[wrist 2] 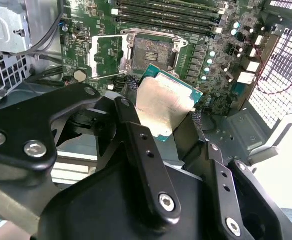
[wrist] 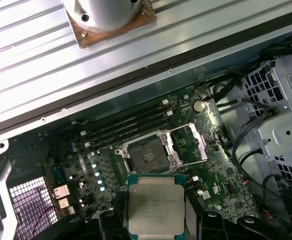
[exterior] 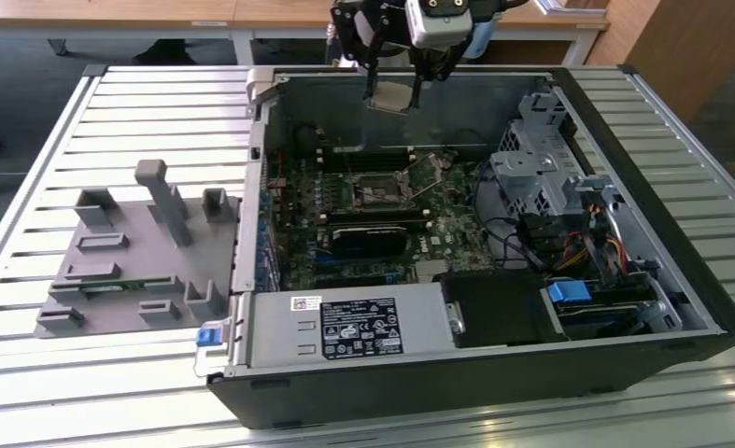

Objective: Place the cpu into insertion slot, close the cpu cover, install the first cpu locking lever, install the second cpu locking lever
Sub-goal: 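Place the cpu into insertion slot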

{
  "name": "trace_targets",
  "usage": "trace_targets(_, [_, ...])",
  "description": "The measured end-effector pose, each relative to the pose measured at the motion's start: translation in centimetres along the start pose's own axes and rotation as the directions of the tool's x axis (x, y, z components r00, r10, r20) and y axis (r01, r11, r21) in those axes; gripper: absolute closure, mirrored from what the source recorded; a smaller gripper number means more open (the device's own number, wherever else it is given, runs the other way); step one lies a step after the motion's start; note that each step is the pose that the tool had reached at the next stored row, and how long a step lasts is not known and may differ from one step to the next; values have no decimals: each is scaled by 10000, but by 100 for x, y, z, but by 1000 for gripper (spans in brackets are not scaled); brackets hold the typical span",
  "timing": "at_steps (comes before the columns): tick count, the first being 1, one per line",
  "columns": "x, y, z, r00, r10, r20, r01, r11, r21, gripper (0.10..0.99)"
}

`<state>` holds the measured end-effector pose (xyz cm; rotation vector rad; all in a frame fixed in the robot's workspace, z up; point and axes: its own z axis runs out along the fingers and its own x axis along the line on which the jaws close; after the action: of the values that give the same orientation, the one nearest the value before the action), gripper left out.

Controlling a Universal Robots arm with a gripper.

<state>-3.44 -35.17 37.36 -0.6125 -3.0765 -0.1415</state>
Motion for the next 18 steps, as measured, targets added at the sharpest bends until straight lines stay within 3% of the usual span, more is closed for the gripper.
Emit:
trace_targets(9, [0, 0, 7, 9981, 606, 53, -606, 9982, -13, 545])
trace_targets(18, [0, -1, 14, 9920, 1259, 110, -1259, 9920, -31, 545])
